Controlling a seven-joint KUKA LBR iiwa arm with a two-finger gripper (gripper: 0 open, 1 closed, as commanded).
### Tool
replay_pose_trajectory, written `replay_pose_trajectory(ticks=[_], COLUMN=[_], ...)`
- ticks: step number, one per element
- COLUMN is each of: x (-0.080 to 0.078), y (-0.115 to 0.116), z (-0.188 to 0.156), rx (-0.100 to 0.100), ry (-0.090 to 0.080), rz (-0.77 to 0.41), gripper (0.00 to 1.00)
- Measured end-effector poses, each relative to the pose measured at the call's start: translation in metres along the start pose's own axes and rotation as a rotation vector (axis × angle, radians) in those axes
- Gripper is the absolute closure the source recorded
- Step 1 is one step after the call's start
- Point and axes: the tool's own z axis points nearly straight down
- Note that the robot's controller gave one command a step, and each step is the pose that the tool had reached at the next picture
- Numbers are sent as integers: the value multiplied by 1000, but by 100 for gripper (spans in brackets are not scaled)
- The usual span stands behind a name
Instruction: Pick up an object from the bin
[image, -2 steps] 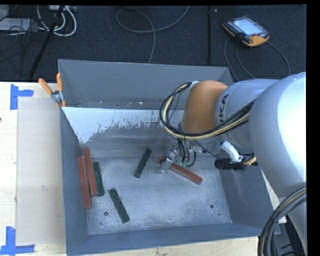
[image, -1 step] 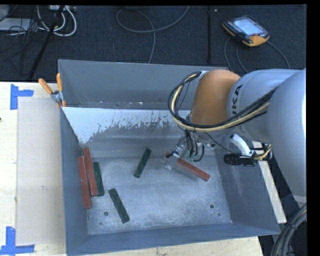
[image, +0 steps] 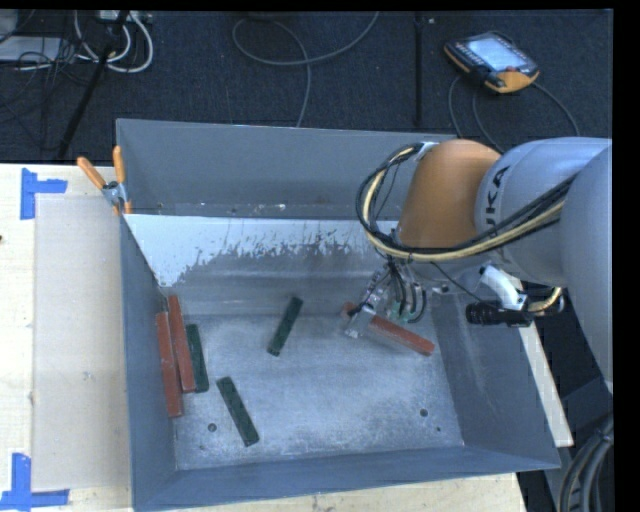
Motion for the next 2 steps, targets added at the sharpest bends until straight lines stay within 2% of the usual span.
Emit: replay_pose_trajectory(ticks=[1, 2], x=[6, 24], y=[-18, -43], z=[-22, -137], rx=[11, 4], ry=[21, 9], rz=[-9, -70], gripper=[100, 100])
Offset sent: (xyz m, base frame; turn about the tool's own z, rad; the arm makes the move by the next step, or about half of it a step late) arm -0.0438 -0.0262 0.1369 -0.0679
